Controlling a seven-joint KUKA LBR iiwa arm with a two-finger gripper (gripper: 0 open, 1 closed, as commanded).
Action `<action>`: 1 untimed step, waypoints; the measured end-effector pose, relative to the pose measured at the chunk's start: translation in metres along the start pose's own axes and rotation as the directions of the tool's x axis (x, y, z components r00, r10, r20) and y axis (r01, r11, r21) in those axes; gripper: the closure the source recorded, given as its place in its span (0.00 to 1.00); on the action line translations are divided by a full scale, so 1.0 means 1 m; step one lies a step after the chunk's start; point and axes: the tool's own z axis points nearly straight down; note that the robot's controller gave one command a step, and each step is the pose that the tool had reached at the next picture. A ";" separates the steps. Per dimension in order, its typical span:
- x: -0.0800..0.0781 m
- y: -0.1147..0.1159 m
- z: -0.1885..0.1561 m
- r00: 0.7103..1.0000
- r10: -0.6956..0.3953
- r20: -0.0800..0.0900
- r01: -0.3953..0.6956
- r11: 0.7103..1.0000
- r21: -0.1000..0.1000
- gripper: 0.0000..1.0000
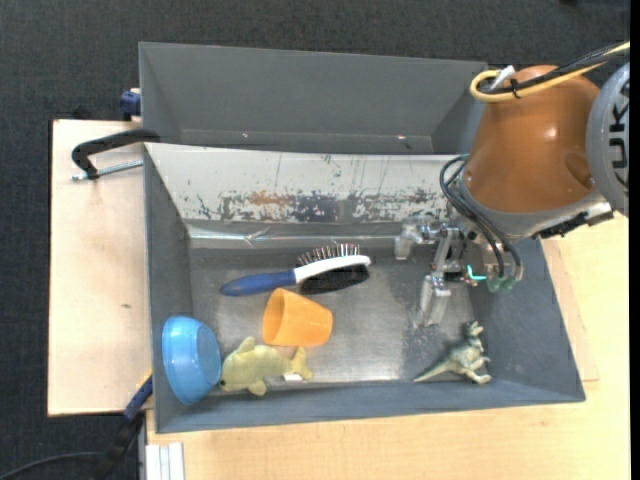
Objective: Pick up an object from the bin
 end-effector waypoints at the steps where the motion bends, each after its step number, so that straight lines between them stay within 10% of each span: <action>1: -0.053 0.037 0.148 0.954 -0.299 0.015 0.299 0.954 0.007 0.00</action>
Offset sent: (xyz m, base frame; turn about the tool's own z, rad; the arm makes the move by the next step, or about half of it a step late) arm 0.0473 0.0385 -0.1521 -0.3068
